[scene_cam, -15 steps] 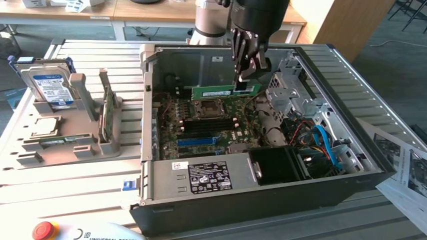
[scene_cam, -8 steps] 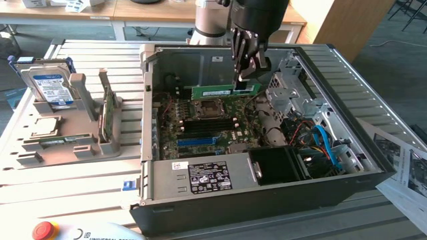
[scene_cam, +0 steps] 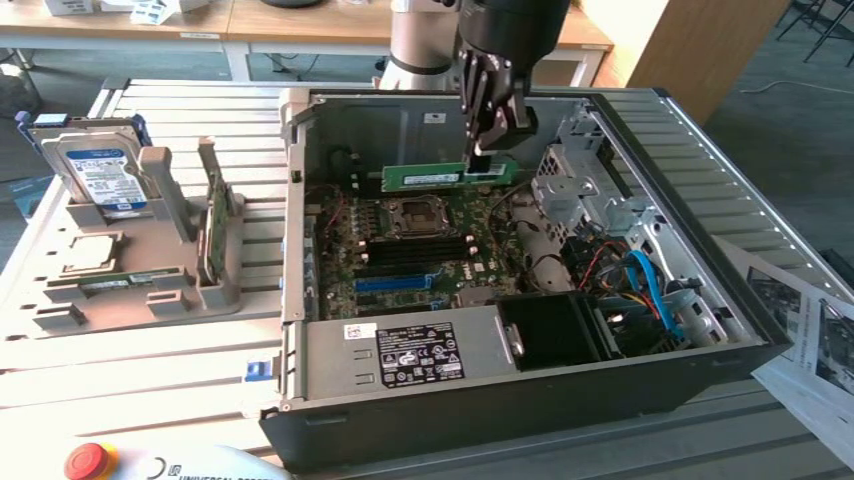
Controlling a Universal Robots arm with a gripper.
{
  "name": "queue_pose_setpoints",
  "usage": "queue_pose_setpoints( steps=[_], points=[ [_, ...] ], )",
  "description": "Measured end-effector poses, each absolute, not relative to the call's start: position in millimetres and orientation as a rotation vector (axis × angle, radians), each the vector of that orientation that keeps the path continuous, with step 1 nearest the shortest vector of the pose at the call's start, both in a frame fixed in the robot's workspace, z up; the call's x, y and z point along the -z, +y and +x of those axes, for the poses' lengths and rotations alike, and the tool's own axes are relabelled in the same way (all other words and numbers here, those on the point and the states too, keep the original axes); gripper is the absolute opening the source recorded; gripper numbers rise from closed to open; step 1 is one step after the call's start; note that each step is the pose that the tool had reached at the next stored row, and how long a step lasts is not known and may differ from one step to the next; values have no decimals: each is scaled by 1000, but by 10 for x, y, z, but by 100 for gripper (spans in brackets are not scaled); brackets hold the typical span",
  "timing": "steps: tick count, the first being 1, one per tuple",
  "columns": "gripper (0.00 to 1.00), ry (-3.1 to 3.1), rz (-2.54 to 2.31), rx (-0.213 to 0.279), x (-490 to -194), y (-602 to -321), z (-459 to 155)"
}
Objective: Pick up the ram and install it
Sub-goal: 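Pick up the ram and move it above insertion slot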
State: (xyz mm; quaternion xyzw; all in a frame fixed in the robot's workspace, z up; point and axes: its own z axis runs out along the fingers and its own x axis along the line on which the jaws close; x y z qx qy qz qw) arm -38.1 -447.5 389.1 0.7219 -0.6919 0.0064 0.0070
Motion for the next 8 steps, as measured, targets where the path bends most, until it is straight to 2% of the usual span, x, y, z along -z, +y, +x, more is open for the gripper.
queue_pose_setpoints(
  steps=[8],
  points=[
    [12, -2165, 2257, -20, -3889, -4361, -378]
  ],
)
